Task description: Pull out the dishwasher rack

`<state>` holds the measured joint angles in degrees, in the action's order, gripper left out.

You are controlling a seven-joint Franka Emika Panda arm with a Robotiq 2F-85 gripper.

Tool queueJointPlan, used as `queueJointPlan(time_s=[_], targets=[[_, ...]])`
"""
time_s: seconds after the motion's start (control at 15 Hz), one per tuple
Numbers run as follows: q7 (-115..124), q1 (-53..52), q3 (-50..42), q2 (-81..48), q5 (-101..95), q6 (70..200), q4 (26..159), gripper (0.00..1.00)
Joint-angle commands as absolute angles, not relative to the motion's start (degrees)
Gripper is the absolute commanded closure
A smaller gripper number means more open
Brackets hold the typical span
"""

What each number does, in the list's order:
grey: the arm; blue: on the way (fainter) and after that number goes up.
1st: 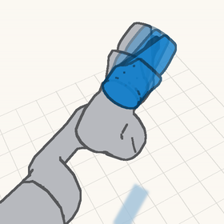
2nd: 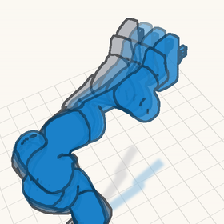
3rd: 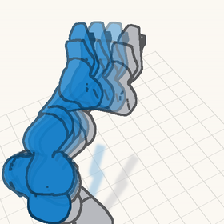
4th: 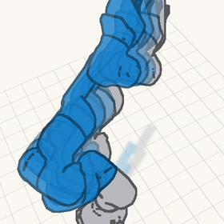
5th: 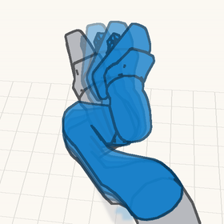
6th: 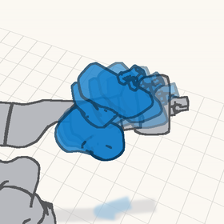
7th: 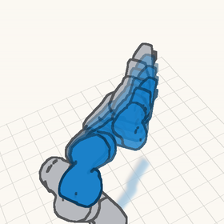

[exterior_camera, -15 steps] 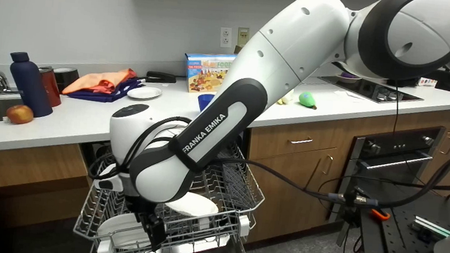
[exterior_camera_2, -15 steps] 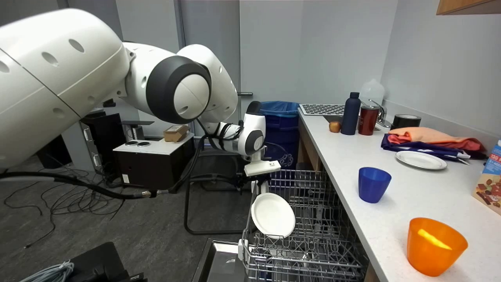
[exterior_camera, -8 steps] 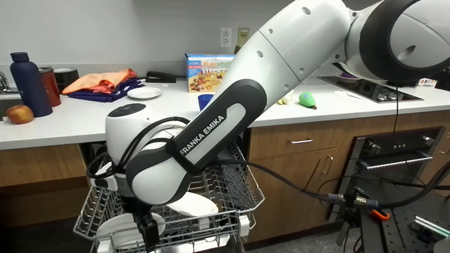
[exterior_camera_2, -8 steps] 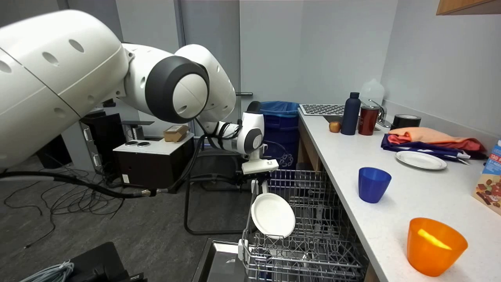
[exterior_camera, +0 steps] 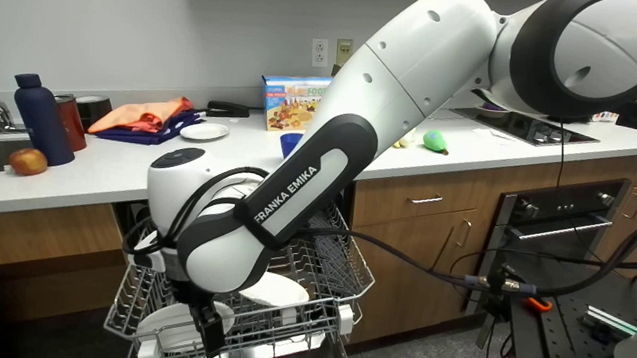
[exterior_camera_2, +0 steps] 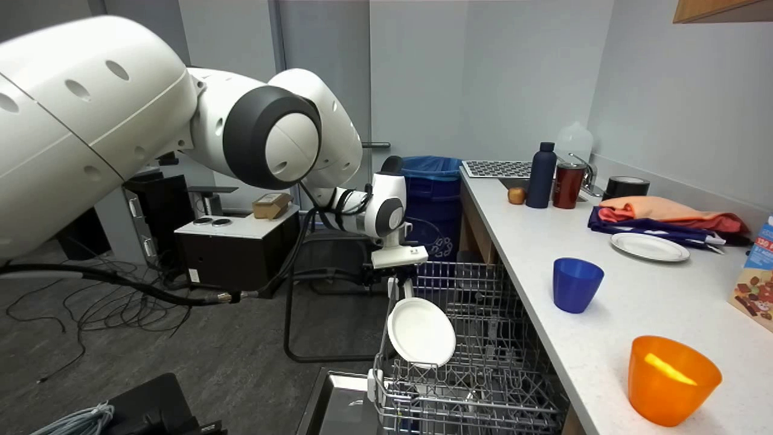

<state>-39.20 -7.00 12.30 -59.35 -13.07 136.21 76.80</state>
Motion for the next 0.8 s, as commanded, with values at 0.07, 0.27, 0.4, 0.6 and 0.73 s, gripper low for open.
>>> queueJointPlan(time_s=[0.07, 0.27, 0.4, 0.6, 0.73], targets=[[-38.9, -7.6, 11.5, -59.4, -12.8, 135.6, 76.4, 0.0], [-39.5, -5.8, 10.9, -57.7, -13.3, 139.0, 83.5, 0.0], [-39.8, -5.4, 10.8, -57.6, -13.3, 139.3, 85.5, 0.0], [-41.6, -4.5, 12.4, -56.3, -12.7, 139.7, 88.2, 0.0], [-43.2, -4.7, 14.0, -56.6, -12.1, 138.1, 87.4, 0.0]])
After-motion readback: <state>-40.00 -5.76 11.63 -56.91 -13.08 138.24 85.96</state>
